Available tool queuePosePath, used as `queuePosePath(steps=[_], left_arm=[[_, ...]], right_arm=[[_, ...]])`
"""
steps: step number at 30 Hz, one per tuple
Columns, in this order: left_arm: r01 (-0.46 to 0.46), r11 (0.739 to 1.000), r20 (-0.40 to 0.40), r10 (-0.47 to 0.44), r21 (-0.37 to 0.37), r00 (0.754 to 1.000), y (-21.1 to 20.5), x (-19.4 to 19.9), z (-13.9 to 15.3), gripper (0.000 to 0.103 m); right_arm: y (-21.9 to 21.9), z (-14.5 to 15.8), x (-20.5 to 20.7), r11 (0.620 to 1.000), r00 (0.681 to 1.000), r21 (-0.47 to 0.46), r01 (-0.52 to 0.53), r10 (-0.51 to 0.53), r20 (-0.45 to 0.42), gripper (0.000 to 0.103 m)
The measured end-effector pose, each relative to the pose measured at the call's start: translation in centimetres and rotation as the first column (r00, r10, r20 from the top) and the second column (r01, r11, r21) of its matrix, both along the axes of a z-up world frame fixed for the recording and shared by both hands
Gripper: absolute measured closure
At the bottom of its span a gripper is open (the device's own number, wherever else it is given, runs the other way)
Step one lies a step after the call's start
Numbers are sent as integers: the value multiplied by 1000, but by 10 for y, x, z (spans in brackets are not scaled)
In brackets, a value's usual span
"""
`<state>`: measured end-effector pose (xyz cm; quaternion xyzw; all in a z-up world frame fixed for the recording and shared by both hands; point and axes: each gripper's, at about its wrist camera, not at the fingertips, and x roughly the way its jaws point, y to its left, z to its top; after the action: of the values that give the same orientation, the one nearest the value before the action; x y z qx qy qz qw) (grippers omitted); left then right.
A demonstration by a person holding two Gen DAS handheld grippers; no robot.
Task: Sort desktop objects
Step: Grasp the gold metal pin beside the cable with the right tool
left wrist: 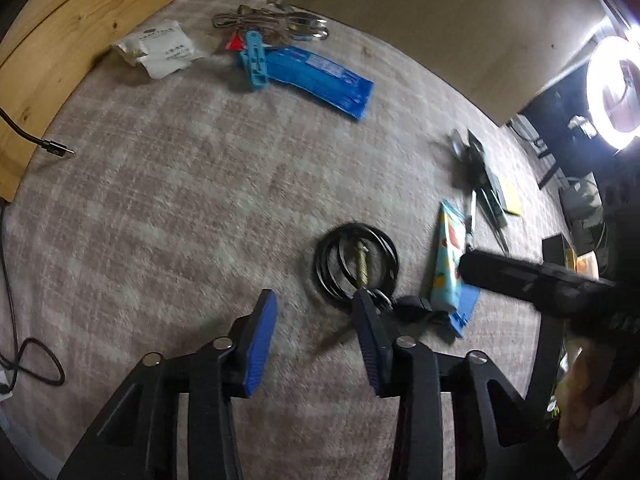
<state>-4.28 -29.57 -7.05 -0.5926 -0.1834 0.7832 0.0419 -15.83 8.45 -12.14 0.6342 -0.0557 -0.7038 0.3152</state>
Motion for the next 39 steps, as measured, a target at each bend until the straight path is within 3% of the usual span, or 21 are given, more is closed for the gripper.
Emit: queuePosePath(steps=[6, 10, 18, 22, 26, 31, 39], left_arm=[[5, 1000, 0, -5, 17, 1000, -9, -10, 0, 86], [-10, 999, 6, 10, 32, 1000, -18, -10, -4, 86], [-43, 998, 3, 43, 51, 999, -35, -11, -6, 86], [-48, 997, 3, 48, 62, 999, -37, -13, -7, 86], [-27, 998, 5, 27, 64, 1000, -31, -14, -7, 86], [-3, 998, 7, 3, 68, 1000, -21, -15, -6, 86], [92, 994, -20, -91, 57, 996, 13, -20, 9, 86]], right_arm=[[-21, -18, 0, 1000, 998, -14, -4, 5, 63, 68], [-36, -21, 1, 1000, 997, -15, -27, 28, 78, 70], [-69, -36, -1, 993, 993, 82, -83, 76, 86, 76], [-77, -41, 3, 983, 992, 136, -121, 114, 59, 89], [-72, -43, 3, 988, 991, 101, -116, 108, 81, 95], [-57, -38, 5, 995, 992, 41, -87, 83, 93, 96], [-1, -5, 1, 1000, 999, -26, 12, -11, 44, 96]])
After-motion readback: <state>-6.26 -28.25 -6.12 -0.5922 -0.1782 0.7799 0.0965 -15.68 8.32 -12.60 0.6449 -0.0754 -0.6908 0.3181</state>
